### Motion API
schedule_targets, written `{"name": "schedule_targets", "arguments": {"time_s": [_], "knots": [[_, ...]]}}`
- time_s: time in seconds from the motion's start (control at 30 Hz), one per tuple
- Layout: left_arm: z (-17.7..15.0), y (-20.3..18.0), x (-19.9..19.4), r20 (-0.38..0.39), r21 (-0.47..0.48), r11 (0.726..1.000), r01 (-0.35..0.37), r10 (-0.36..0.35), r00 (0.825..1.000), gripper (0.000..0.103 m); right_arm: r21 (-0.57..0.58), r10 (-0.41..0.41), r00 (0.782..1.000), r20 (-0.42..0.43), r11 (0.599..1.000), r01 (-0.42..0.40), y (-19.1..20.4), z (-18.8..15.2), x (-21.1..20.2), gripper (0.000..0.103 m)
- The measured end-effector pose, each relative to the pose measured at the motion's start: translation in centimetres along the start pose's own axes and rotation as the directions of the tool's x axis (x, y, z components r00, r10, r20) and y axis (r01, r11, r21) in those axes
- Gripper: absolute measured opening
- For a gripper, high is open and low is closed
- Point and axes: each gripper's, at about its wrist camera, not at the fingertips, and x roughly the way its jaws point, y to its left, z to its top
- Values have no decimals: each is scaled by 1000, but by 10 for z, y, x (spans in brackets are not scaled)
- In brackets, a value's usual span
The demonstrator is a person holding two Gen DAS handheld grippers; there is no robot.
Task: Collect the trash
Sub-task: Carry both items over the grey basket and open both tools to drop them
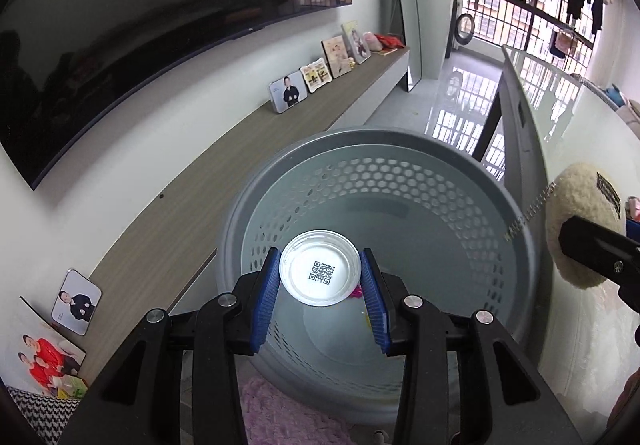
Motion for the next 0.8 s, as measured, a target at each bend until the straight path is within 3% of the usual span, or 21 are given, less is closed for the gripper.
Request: {"name": "schedule_targets", "arguments": {"time_s": [0.67, 0.8], "knots": [[14, 2, 36, -53, 2, 1000, 22, -22, 998, 40, 18, -2, 998, -56, 1000, 3, -2, 8, 45, 65], [13, 2, 37, -56, 2, 1000, 21, -21, 998, 48, 22, 0, 998, -65, 1000, 1, -4, 7, 45, 65]]}}
